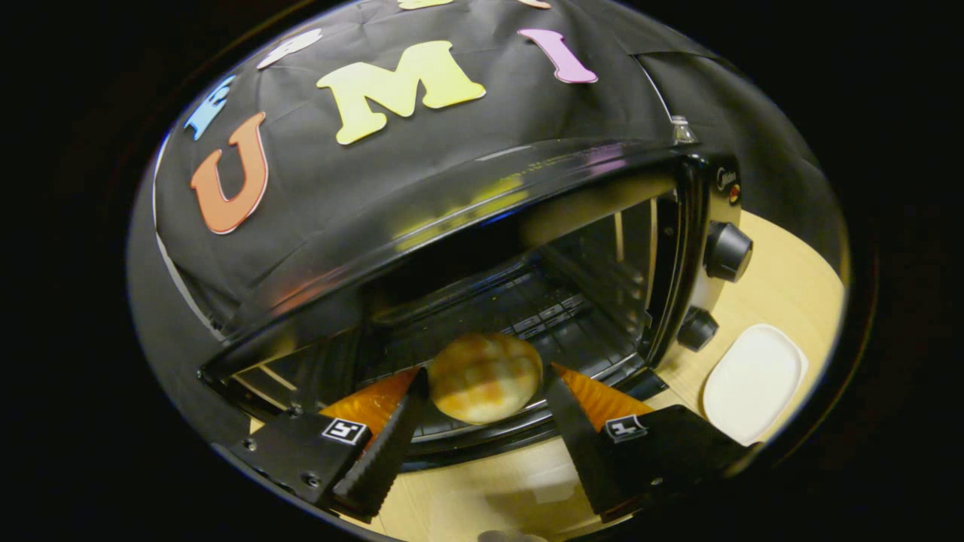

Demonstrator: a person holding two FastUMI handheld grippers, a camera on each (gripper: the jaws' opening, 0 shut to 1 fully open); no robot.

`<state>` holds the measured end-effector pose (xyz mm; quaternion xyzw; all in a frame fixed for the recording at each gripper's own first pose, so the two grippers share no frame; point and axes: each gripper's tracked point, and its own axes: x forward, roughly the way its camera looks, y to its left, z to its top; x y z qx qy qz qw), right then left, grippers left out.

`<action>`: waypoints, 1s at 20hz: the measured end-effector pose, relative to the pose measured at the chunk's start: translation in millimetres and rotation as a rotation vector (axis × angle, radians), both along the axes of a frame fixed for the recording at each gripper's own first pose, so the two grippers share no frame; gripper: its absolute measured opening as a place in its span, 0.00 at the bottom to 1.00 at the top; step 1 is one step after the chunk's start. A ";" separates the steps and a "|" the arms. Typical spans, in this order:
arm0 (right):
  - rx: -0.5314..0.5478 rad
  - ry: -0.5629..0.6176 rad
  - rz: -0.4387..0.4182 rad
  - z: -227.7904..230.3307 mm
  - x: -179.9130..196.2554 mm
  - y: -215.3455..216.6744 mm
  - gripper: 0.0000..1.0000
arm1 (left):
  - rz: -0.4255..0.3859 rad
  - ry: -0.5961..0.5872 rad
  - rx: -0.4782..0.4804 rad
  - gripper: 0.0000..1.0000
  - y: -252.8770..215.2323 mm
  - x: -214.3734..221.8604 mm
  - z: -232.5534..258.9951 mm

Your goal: Open the electric oven with the left hand, put the food in, and close the electric oven.

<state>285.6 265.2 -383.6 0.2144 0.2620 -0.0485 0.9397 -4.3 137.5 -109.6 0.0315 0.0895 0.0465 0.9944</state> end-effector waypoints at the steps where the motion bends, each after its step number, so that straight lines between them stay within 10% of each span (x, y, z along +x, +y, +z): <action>1: -0.026 -0.024 0.006 8.4 -3.1 -4.5 0.97 | 0.002 -0.008 0.007 0.92 0.4 -0.1 0.1; 20: -0.387 -0.624 0.048 362.0 -213.7 -229.5 0.96 | -0.127 0.208 -0.060 0.93 -124.4 21.4 -219.3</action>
